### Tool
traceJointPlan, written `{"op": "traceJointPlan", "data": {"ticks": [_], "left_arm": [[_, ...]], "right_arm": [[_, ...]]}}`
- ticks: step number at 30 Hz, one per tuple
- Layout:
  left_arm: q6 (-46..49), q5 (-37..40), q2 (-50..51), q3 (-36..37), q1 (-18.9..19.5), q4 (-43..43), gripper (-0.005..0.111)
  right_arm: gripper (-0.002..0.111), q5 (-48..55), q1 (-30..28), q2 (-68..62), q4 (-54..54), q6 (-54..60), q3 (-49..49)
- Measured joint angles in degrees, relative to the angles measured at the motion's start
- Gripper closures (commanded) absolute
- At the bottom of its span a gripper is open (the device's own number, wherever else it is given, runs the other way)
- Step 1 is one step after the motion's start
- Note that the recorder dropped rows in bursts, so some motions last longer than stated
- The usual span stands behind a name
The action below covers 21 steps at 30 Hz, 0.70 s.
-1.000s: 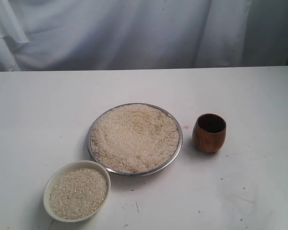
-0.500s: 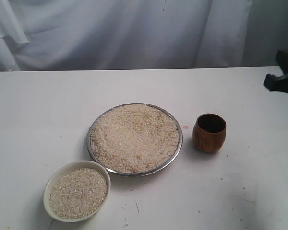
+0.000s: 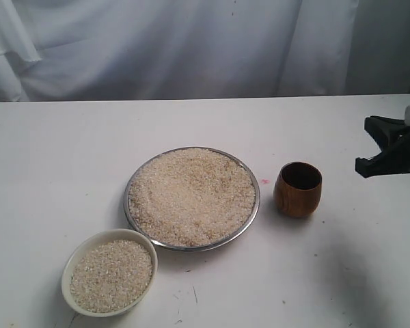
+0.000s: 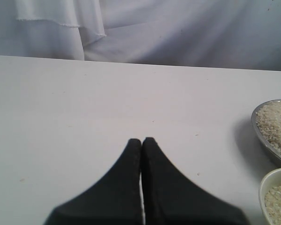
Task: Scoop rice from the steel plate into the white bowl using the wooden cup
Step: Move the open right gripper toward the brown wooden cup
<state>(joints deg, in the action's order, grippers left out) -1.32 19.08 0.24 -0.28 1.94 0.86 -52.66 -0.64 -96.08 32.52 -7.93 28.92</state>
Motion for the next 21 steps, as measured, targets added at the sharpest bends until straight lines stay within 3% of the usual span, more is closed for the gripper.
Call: {"op": "traceJointPlan", "data": {"ticks": [6, 13, 21], "left_arm": [[0.00, 0.00, 0.00, 0.00, 0.00, 0.00, 0.107], [0.00, 0.00, 0.00, 0.00, 0.00, 0.00, 0.107], [0.00, 0.00, 0.00, 0.00, 0.00, 0.00, 0.107]], "right_arm": [[0.108, -6.47, -2.74, -2.48, 1.06, -1.28, 0.09], [0.108, -9.68, -2.75, -3.68, 10.07, -2.11, 0.09], [0.108, -9.89, -2.75, -3.71, 6.48, -11.43, 0.09]]}}
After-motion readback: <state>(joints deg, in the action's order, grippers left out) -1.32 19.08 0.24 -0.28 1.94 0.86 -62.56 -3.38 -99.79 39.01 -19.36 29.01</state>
